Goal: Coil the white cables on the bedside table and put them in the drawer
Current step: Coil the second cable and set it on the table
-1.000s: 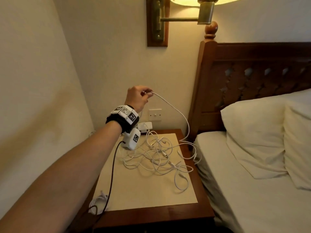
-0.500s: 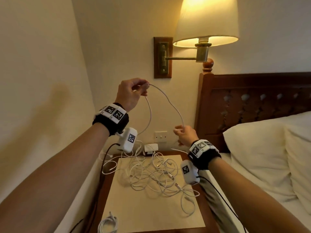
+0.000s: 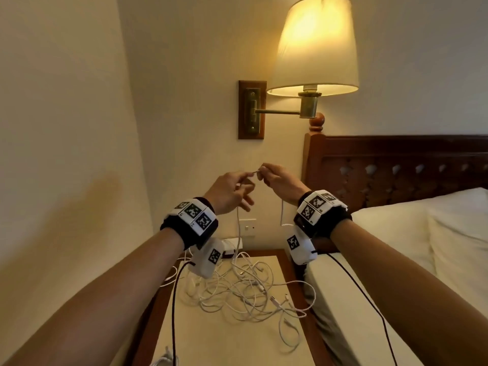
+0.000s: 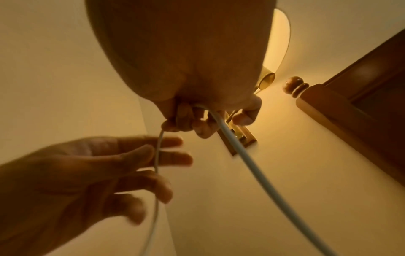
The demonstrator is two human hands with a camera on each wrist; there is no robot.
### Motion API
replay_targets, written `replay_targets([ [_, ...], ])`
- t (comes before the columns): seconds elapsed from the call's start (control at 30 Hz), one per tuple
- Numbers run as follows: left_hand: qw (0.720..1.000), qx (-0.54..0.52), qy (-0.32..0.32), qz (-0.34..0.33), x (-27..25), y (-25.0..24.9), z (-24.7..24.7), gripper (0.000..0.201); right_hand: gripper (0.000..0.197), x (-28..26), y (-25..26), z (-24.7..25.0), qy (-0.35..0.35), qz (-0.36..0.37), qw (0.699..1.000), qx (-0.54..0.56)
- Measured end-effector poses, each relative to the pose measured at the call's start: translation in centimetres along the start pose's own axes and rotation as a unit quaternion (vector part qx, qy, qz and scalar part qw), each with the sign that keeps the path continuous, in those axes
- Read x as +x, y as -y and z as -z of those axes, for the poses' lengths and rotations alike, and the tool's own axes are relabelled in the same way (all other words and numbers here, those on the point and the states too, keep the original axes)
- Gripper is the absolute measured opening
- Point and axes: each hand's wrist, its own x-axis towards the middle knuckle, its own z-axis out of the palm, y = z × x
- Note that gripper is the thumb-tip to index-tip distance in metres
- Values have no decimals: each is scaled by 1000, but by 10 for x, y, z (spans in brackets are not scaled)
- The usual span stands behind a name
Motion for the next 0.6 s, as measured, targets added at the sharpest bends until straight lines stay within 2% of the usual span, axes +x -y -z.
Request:
replay_targets([
  [0.03, 1000, 2, -24, -1, 0, -4, -1, 28, 35, -4, 1, 1, -2, 0, 1000, 11],
  [0.1, 992, 29, -117, -24, 1, -8, 8, 13, 33, -18, -3, 0, 10, -7, 999, 51],
  [0.23, 956, 39, -287, -55, 3, -11, 49, 16, 34, -60, -33, -9, 31, -40, 990, 128],
  [0.3, 927, 16, -374, -34, 0, -7, 76, 18, 33, -77, -50, -10, 31, -51, 991, 121],
  [0.33, 917, 17, -397, -13, -3, -2, 86, 19, 33, -84, -56, -9, 28, -60, 990, 122],
  [0.37, 922, 30, -386, 19, -6, 4, 94, 18, 33, -88, -58, -8, 21, -73, 989, 127],
  [0.4, 938, 63, -333, 70, -10, 10, 97, 15, 34, -91, -59, -5, 11, -82, 988, 129],
  [0.43, 953, 111, -248, 137, -14, 16, 96, 13, 34, -91, -57, -3, -4, -86, 989, 124],
  [0.47, 952, 170, -149, 206, -20, 18, 91, 21, 35, -89, -52, 1, -21, -85, 990, 114],
  [0.5, 937, 237, -63, 250, -26, 18, 83, 33, 35, -86, -45, 4, -36, -79, 991, 101],
  [0.53, 919, 307, -28, 244, -31, 16, 72, 44, 36, -83, -36, 8, -45, -71, 993, 83],
  [0.57, 909, 366, -40, 195, -34, 12, 60, 53, 36, -79, -26, 12, -46, -60, 995, 61],
  [0.6, 914, 384, -64, 116, -37, 6, 45, 60, 37, -75, -16, 15, -37, -49, 997, 40],
])
